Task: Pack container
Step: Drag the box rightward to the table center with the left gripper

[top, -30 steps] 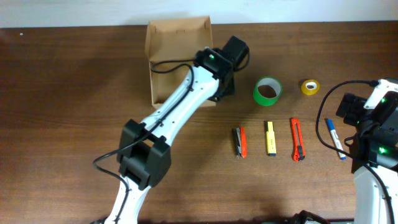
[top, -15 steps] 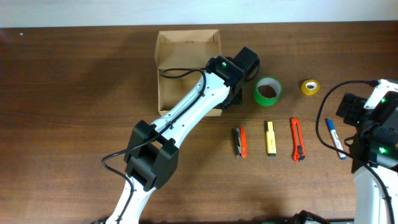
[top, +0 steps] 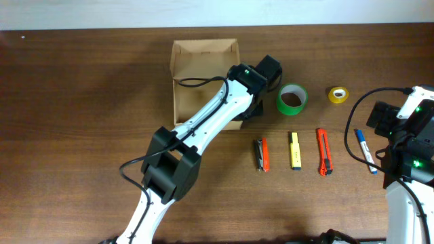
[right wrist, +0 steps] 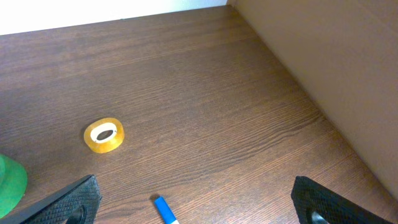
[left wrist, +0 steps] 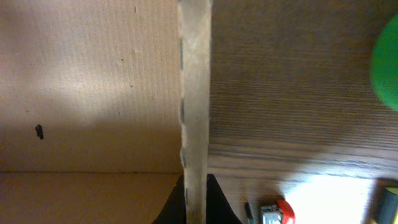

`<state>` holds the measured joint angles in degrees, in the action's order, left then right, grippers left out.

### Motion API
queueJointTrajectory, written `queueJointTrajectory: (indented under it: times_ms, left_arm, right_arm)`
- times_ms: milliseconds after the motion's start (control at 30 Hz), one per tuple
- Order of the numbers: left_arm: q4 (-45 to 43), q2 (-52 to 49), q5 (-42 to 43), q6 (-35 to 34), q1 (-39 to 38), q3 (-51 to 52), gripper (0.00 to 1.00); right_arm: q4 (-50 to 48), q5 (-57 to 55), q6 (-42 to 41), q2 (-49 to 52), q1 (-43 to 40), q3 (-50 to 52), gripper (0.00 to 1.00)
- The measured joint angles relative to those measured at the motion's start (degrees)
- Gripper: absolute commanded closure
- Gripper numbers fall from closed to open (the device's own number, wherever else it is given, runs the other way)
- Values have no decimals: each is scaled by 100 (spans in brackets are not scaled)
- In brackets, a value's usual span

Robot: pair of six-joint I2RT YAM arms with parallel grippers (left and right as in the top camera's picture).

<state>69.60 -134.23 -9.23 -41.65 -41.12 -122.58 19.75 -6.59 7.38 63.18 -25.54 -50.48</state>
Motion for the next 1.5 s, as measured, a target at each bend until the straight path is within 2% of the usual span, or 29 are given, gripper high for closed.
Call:
queueJointTrajectory:
  times_ms: [1000, 1067, 1133, 1167, 1233, 1367, 1500]
  left_arm:
    - [-162, -138, 304, -2, 0, 0, 98]
    - [-162, -138, 304, -2, 0, 0, 91]
    - [-164, -138, 299, 15, 0, 0, 74]
    - [-164, -144, 293, 26, 0, 0, 70]
    - [-164, -179, 280, -13, 0, 0, 54]
    - [-164, -249, 195, -11, 0, 0, 43]
    - [-170, -251, 33, 4, 0, 0, 42]
  right_arm:
    - [2, 0, 0, 0, 0, 0, 1]
    - [0, 0, 2, 0, 0, 0, 1]
    - [0, 0, 0, 0, 0, 0, 1]
    - [0, 0, -2, 0, 0, 0, 1]
    - [0, 0, -4, 0, 0, 0, 1]
    - [0, 0, 0, 0, 0, 0, 1]
    - [0, 0, -2, 0, 0, 0, 1]
